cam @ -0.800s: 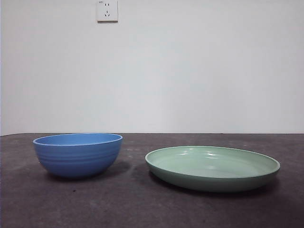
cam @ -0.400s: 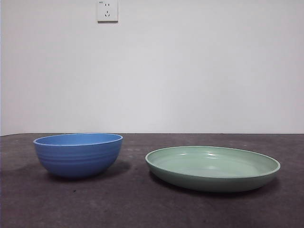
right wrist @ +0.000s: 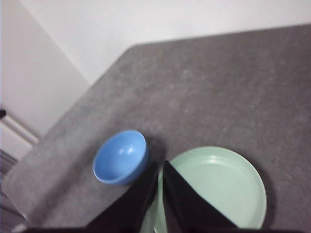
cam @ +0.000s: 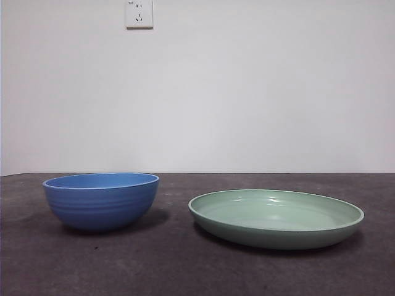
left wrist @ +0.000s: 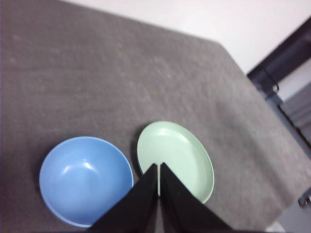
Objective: Pick up the blue bowl, put it on the green plate, put it on desk
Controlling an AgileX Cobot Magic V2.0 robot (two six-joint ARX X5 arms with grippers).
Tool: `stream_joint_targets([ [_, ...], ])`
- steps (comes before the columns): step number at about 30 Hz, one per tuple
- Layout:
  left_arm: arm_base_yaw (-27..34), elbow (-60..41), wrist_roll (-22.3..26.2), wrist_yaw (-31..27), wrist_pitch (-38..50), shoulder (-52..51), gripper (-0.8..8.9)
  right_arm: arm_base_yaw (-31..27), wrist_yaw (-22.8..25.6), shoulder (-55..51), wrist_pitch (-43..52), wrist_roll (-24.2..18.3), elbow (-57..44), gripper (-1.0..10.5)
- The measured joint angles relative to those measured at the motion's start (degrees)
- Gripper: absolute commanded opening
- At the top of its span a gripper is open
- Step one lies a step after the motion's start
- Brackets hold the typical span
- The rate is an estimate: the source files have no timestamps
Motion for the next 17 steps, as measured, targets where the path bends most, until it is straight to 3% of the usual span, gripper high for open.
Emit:
stream_joint_targets([
  [5,-0.57,0.83,2.73,0.09,-1.03,4.79,0.19,0.00,-0.04,6.49,-4.57,-3.06,1.75,0.1],
  [14,-0.61,0.83,3.32,0.09,-0.96,5.90,3.12,0.00,0.00,9.11,-6.29,-3.78,1.75,0.2],
  [17,-0.61,0.83,3.39,0.11,-0.98,5.90,4.44,0.00,0.02,9.11,-6.27,-4.04,1.75,2.1],
])
